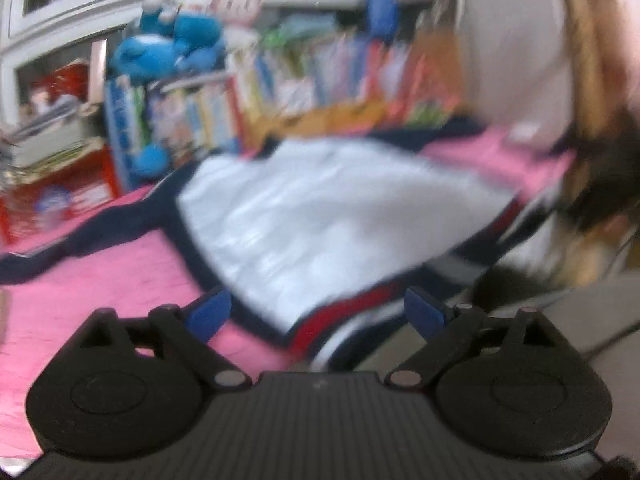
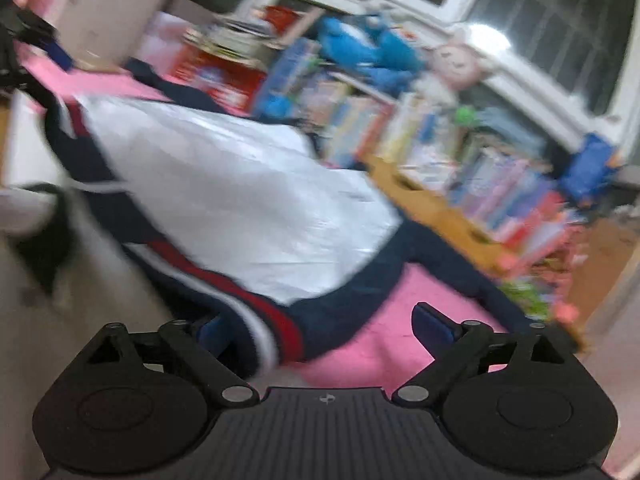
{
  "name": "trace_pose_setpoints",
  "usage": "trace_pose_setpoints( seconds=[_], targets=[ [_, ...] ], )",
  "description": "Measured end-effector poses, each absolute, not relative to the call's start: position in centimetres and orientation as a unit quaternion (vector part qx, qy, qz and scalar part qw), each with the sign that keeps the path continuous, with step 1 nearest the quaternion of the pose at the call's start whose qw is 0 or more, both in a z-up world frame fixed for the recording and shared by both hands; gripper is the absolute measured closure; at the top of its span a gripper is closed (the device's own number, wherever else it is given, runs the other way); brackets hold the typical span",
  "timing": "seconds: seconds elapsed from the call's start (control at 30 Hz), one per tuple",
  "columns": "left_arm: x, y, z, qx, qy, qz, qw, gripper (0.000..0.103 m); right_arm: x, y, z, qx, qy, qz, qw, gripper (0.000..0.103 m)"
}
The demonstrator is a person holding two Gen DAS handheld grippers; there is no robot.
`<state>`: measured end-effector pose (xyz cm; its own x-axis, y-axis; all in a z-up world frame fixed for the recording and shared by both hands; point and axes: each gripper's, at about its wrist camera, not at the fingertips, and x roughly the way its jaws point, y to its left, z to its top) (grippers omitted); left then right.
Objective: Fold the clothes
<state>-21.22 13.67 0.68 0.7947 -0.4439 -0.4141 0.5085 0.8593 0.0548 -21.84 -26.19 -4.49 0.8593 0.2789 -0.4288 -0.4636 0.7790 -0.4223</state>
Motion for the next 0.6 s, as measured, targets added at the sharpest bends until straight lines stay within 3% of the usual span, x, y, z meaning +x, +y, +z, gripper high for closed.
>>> trace_pose_setpoints(
  seconds=[0.13,0.2,0.27,0.37,0.43,0.5,0.6],
  targets=[
    [-21.0,15.8,3.8,-0.061,0.129,-0.278,0.95,0.001,-23.0,-27.2,-1.2,-0.21,0.2,0.31,0.906,0.008],
    [-19.0,14.4,4.5,-0.11,0.106,-0.231,0.961,0.002,-22.7,-26.2,0.8,-0.164,0.152,0.328,0.918,0.0],
    [-15.8,11.2,3.8,-0.118,0.095,-0.15,0.977,0.003,-21.0,-23.5,1.8,-0.123,0.119,0.309,0.935,0.0],
    [-10.6,6.3,1.0,-0.088,0.129,-0.075,0.985,0.017,-16.9,-16.9,0.5,-0.102,0.108,0.232,0.961,0.002],
    [-8.5,4.8,-1.2,-0.069,0.161,-0.042,0.984,0.036,-14.0,-13.6,-1.4,-0.1,0.123,0.181,0.971,0.01],
    [-6.5,3.5,-3.3,-0.05,0.193,-0.009,0.98,0.036,-12.0,-12.0,-3.4,-0.088,0.153,0.154,0.972,0.021],
    [-6.0,4.7,-5.7,-0.015,0.208,0.026,0.978,0.04,-10.7,-13.2,-5.6,-0.078,0.178,0.128,0.973,0.023]
  ],
)
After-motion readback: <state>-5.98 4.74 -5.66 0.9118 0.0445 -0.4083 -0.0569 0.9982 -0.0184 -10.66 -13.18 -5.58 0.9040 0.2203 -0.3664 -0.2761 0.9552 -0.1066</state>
